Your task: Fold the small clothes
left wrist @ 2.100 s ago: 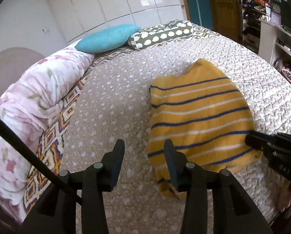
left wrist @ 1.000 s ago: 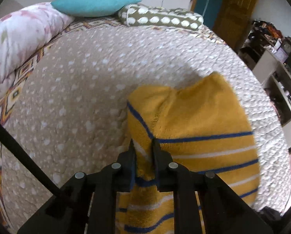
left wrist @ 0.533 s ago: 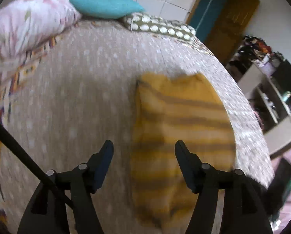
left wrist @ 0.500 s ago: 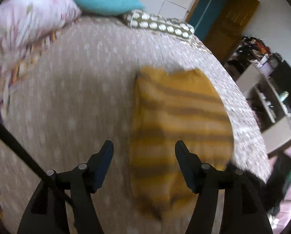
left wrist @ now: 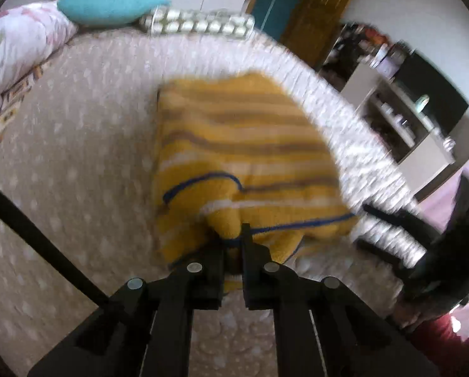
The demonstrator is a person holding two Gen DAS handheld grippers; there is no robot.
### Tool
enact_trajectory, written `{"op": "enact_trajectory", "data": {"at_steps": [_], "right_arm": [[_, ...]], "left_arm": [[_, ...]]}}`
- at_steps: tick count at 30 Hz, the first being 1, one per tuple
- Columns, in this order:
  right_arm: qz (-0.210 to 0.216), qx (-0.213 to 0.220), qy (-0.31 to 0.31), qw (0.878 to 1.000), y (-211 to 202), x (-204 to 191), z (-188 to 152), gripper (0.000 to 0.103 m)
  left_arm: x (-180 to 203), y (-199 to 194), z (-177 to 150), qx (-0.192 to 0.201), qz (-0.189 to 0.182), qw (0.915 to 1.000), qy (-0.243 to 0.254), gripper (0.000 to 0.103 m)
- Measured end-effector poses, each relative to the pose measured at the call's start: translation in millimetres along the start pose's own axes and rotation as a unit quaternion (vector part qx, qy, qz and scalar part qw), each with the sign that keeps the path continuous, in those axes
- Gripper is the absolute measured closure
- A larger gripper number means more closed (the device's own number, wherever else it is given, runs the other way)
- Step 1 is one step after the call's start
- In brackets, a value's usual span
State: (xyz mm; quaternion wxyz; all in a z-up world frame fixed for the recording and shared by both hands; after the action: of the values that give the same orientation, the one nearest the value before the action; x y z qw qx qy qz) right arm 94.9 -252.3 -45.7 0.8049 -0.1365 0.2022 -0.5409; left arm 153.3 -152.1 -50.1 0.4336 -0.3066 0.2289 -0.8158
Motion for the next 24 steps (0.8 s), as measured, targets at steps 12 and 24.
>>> {"op": "enact_trajectory", "data": {"at_steps": [12, 24], "right_arm": [[-0.084, -0.003, -0.023, 0.996, 3, 13, -4, 0.095], [-0.068, -0.068, 0.057, 0.994, -33, 48, -62, 0.102]], "left_arm": [[11, -24, 9, 0.005, -0.013, 0.9994, 0.033, 0.095], [-2, 4, -50, -0.052, -0.008, 0.9983, -0.025, 0.094]]}}
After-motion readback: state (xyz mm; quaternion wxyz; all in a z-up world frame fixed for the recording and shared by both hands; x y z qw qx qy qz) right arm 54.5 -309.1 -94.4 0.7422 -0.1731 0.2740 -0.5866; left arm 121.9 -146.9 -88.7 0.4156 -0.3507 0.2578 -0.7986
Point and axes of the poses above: each gripper's, at about its wrist camera, not at the fingertips, and y roughly the way its jaws point, x to its right, z to its top, the point moved 8 cm from there along y, roughly the way its jaws point, and after that the axes turned 11 degrees about x, right-handed, at the moved point
